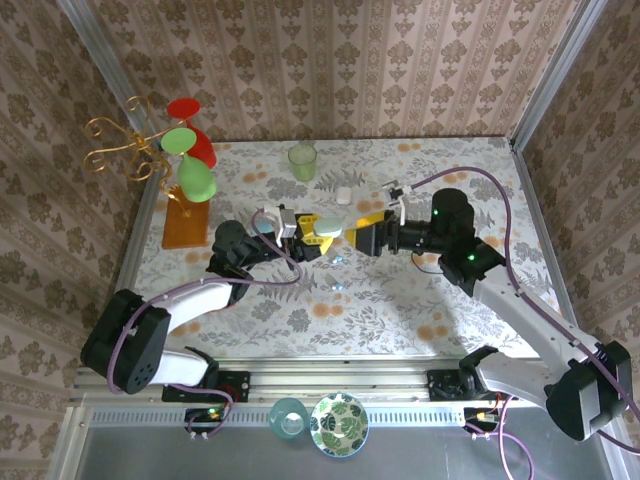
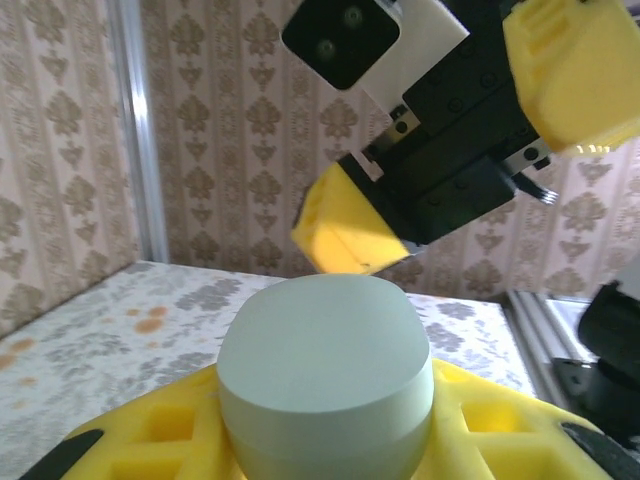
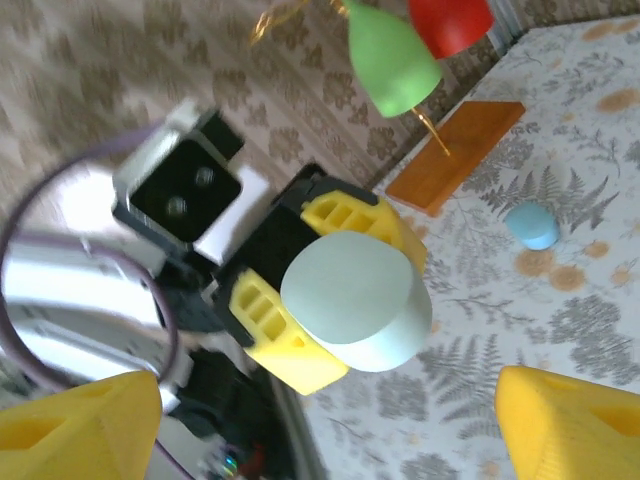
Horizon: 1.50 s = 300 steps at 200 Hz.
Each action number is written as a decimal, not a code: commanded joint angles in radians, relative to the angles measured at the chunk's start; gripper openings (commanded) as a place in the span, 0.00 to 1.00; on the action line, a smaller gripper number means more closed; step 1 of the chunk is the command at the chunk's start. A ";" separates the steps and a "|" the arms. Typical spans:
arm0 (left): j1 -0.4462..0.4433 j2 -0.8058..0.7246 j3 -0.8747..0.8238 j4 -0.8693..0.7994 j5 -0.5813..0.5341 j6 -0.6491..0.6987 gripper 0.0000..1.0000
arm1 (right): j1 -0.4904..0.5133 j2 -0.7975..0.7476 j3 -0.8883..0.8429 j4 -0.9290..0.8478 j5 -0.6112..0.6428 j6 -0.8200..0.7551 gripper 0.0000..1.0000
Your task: Insert the wireless bluetooth earbuds into the charging case
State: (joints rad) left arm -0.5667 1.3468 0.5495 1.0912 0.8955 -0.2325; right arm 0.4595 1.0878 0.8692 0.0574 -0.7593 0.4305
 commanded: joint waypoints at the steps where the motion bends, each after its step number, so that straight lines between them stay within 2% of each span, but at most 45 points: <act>1: 0.002 -0.015 -0.004 0.022 0.112 -0.114 0.28 | 0.060 -0.013 0.061 -0.186 0.047 -0.357 0.88; 22: -0.004 -0.008 -0.007 0.061 0.140 -0.147 0.28 | 0.086 0.021 0.093 -0.202 0.065 -0.416 0.89; 80: -0.011 -0.009 -0.008 0.095 0.166 -0.166 0.27 | 0.093 0.092 0.136 -0.185 0.131 -0.408 0.87; 150: -0.015 -0.004 -0.013 0.120 0.191 -0.147 0.27 | 0.069 0.108 0.156 -0.148 0.259 -0.289 0.82; 198: -0.015 -0.003 -0.020 0.119 0.190 -0.120 0.27 | 0.045 0.124 0.172 -0.131 0.239 -0.245 0.81; 300: -0.014 -0.006 -0.044 0.141 0.175 -0.051 0.27 | 0.036 0.110 0.205 -0.186 0.279 -0.210 0.81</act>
State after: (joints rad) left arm -0.5755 1.3472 0.5159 1.1603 1.0431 -0.3210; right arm 0.5034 1.2110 1.0393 -0.0982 -0.5262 0.2131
